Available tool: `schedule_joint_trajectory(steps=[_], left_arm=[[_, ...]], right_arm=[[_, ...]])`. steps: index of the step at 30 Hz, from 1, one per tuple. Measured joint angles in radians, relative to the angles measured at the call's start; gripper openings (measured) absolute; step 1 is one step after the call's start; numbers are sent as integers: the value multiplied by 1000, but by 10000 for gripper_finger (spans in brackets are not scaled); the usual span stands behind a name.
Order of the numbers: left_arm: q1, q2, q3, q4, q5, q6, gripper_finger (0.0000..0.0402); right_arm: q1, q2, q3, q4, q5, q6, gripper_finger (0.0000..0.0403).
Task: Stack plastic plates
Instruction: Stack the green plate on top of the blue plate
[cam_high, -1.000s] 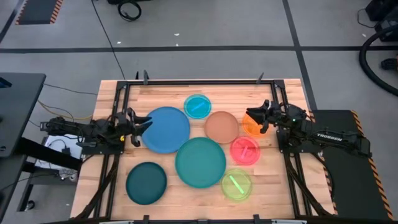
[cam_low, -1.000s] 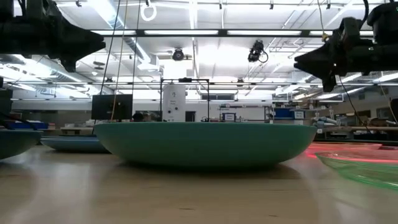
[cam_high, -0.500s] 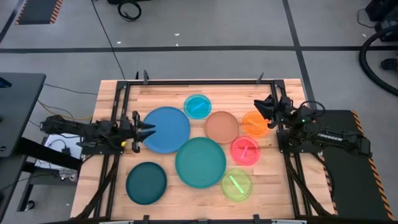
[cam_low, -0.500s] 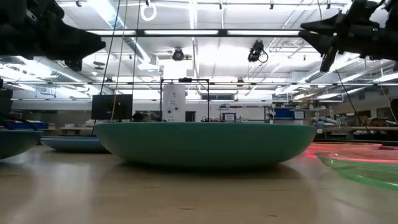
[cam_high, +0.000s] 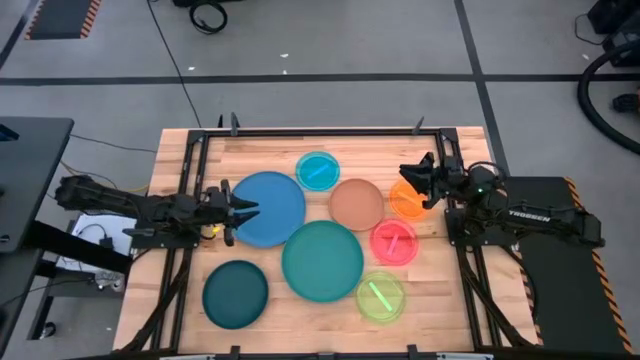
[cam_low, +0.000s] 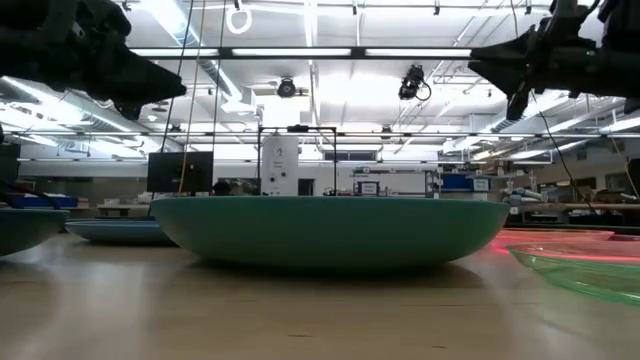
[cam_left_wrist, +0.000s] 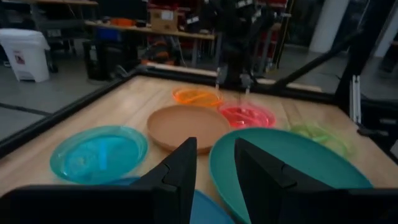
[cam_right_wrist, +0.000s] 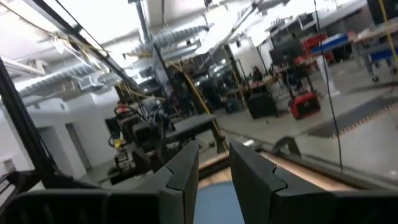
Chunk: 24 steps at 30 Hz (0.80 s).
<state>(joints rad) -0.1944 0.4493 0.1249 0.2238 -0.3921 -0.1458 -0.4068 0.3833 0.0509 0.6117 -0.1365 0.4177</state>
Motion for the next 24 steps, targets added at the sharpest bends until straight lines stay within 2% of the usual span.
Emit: schedule_joint_trajectory(steps=[4, 7, 14, 17, 24], left_arm=[[0, 31, 0, 26, 1, -123, 116], [-6, 60, 5, 68, 20, -137, 116], [-97, 226, 102, 43, 28, -84, 116], [-144, 309, 161, 26, 28, -31, 116], [-193, 465, 347, -210, 27, -48, 116]], right_arm=[[2, 45, 0, 1, -69, 9, 100], [21, 94, 0, 1, -61, -15, 100], [95, 188, 0, 50, 15, -79, 100], [137, 216, 0, 55, 96, -73, 100], [249, 280, 20, 68, 218, -79, 100]])
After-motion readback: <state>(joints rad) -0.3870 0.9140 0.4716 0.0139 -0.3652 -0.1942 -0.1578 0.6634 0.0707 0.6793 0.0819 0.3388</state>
